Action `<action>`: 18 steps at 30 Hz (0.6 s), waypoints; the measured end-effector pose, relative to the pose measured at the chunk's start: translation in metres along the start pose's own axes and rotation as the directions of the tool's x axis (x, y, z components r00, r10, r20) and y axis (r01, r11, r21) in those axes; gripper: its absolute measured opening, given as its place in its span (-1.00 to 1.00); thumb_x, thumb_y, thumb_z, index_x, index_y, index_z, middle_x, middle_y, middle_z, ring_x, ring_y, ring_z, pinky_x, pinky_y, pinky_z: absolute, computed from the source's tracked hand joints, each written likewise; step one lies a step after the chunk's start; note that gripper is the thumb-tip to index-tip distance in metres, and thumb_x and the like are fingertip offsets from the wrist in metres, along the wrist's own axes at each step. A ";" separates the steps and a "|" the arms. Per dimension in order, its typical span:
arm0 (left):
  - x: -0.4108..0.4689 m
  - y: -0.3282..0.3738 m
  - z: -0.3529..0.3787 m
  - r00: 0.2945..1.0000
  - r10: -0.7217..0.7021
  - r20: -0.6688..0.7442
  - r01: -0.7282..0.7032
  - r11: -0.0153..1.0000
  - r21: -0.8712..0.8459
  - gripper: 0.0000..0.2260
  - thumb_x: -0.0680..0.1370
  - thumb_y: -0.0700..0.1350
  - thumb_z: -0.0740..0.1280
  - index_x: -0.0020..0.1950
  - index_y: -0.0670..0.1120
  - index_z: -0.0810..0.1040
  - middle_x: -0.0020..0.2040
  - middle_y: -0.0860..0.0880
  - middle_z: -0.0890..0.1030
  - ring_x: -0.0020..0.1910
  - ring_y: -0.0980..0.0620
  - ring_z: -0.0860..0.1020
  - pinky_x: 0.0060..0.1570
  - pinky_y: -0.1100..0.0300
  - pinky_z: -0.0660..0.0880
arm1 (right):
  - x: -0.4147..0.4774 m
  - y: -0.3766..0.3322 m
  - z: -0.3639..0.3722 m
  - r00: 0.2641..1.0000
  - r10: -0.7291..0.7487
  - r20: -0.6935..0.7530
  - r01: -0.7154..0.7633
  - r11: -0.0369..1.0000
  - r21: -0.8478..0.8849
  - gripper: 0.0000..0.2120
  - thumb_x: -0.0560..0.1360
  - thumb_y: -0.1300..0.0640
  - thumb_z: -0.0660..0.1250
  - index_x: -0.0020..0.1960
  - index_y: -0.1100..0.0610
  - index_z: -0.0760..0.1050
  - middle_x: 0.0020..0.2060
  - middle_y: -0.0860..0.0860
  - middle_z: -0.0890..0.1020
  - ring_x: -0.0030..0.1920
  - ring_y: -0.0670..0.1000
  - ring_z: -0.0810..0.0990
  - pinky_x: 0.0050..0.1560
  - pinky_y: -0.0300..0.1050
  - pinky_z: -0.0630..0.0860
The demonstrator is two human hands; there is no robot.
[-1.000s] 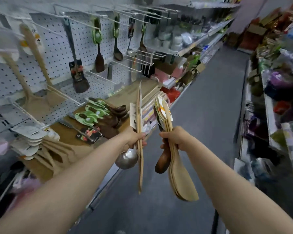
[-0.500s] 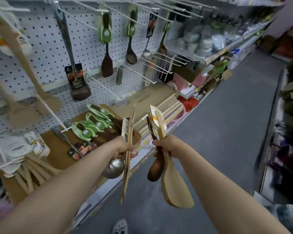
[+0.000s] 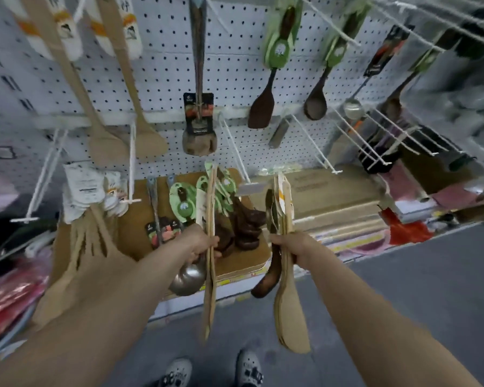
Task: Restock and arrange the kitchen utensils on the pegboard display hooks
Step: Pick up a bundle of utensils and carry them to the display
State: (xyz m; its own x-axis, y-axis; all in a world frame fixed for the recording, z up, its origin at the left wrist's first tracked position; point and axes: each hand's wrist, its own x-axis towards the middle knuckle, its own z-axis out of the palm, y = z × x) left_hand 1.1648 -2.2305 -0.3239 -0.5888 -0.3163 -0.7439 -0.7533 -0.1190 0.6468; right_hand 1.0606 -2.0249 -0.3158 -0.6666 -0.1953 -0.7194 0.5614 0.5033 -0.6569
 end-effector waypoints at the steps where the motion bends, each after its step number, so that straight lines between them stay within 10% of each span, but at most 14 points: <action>1: 0.003 -0.003 0.000 1.000 -0.010 -0.018 0.009 0.999 -0.045 -0.81 0.59 -0.22 0.31 0.15 -0.26 0.40 -0.10 -0.19 0.65 -0.28 -0.06 0.68 -0.19 0.05 0.58 | 0.012 -0.004 -0.001 1.000 -0.005 0.025 0.005 1.000 -0.002 -0.85 0.50 0.25 0.44 -0.21 0.22 0.52 -0.33 0.10 0.58 -0.34 0.03 0.54 -0.35 -0.15 0.51; 9: 0.021 -0.015 0.004 0.983 -0.018 -0.182 -0.028 0.969 -0.247 -0.90 0.60 -0.20 0.30 0.07 -0.21 0.47 -0.21 -0.11 0.65 -0.31 0.00 0.67 -0.40 0.21 0.37 | 0.085 -0.036 0.010 0.982 -0.043 0.184 0.063 0.993 -0.100 -0.78 0.47 0.20 0.48 0.05 0.28 0.58 -0.15 0.17 0.66 -0.28 0.06 0.63 -0.33 -0.14 0.58; 18: 0.057 -0.015 0.003 0.968 -0.001 -0.251 -0.106 0.904 -0.414 -0.79 0.59 -0.23 0.30 0.20 -0.27 0.44 -0.07 -0.18 0.62 -0.34 0.01 0.66 -0.42 0.19 0.58 | 0.139 -0.058 0.043 0.968 -0.113 0.223 0.163 0.961 -0.223 -0.63 0.43 0.19 0.51 0.16 0.35 0.56 0.00 0.26 0.67 0.05 0.25 0.66 0.13 0.18 0.59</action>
State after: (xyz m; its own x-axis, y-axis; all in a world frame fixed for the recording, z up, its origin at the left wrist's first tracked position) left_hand 1.1417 -2.2434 -0.3768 -0.4958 -0.5419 -0.6786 -0.4969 -0.4638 0.7335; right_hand 0.9567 -2.1176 -0.3871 -0.5996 -0.4335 -0.6727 0.3216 0.6392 -0.6985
